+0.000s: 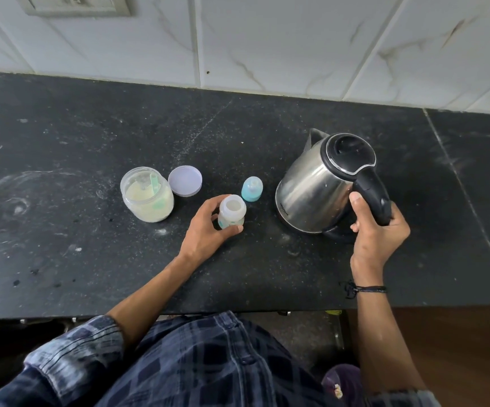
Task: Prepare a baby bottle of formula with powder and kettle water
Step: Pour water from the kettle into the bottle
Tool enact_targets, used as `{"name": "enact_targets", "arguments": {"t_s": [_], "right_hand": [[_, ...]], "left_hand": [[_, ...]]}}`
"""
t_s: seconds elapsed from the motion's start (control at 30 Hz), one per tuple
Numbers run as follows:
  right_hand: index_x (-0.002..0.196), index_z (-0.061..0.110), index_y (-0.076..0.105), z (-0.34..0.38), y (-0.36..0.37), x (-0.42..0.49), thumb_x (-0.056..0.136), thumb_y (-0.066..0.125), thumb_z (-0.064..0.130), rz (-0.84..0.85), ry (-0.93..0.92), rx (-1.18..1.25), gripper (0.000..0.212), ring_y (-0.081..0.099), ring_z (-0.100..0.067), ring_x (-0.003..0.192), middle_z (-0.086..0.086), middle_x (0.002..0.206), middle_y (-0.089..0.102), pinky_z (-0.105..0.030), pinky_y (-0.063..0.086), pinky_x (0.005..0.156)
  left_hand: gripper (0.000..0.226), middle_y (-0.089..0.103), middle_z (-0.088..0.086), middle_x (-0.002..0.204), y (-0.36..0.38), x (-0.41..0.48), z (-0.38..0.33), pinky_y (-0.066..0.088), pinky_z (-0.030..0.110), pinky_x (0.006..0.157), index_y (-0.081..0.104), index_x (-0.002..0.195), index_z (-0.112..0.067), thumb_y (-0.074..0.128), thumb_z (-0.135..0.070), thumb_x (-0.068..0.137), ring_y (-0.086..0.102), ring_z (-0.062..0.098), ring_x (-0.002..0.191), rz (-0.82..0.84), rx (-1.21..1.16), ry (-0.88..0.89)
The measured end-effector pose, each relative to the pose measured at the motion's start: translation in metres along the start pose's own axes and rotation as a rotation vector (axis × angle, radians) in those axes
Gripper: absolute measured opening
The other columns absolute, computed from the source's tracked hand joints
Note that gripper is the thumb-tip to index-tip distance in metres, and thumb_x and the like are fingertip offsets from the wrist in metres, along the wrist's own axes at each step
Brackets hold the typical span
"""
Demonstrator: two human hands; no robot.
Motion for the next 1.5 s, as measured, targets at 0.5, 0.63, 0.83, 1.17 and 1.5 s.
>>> {"name": "enact_targets", "arguments": {"t_s": [0.5, 0.63, 0.83, 1.17, 1.5], "right_hand": [[0.073, 0.023, 0.057, -0.002, 0.014, -0.026, 0.081, 0.089, 0.048, -0.181, -0.135, -0.034, 0.041, 0.052, 0.003, 0.059, 0.023, 0.063, 0.058, -0.013, 0.044, 0.06], [0.072, 0.034, 0.054, 0.003, 0.017, -0.03, 0.081, 0.088, 0.048, -0.219, -0.157, -0.026, 0.038, 0.053, 0.002, 0.058, 0.023, 0.064, 0.059, -0.015, 0.045, 0.059], [0.073, 0.022, 0.056, -0.002, 0.015, -0.032, 0.083, 0.089, 0.043, -0.257, -0.151, -0.048, 0.04, 0.052, 0.002, 0.058, 0.023, 0.064, 0.058, -0.015, 0.045, 0.059], [0.077, 0.014, 0.06, -0.004, 0.013, -0.033, 0.082, 0.087, 0.054, -0.284, -0.16, -0.067, 0.048, 0.054, 0.001, 0.059, 0.023, 0.065, 0.061, -0.021, 0.047, 0.06], [0.078, 0.014, 0.059, -0.004, 0.006, -0.031, 0.084, 0.087, 0.046, -0.29, -0.146, -0.104, 0.044, 0.051, 0.0, 0.058, 0.024, 0.064, 0.057, -0.018, 0.044, 0.06]], "left_hand": [[0.062, 0.062, -0.029, 0.123, 0.0, 0.002, 0.002, 0.042, 0.004, 0.092, 0.055, 0.117, -0.053, 0.09, -0.019, 0.078, 0.058, -0.008, 0.114, -0.014, 0.01, -0.012], [0.061, 0.063, -0.026, 0.125, 0.0, 0.002, 0.005, 0.042, 0.003, 0.091, 0.056, 0.122, -0.046, 0.09, -0.021, 0.078, 0.058, -0.007, 0.115, -0.012, 0.015, -0.014], [0.061, 0.062, -0.029, 0.122, 0.0, 0.003, 0.003, 0.042, -0.001, 0.086, 0.055, 0.121, -0.047, 0.09, -0.019, 0.078, 0.057, -0.017, 0.108, -0.012, 0.012, -0.015], [0.061, 0.066, -0.021, 0.126, 0.0, 0.001, 0.006, 0.044, 0.002, 0.089, 0.059, 0.126, -0.039, 0.09, -0.019, 0.078, 0.06, -0.007, 0.114, -0.016, -0.002, -0.014], [0.064, 0.06, -0.032, 0.121, -0.001, 0.001, 0.007, 0.041, -0.001, 0.086, 0.055, 0.124, -0.047, 0.09, -0.019, 0.078, 0.056, -0.017, 0.109, -0.004, 0.004, -0.037]]}}
Point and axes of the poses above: each hand's wrist, its own x-axis towards the middle knuckle, its own y-axis out of the palm, z = x × y, the point moved 2 cm from there along x, towards the middle knuckle
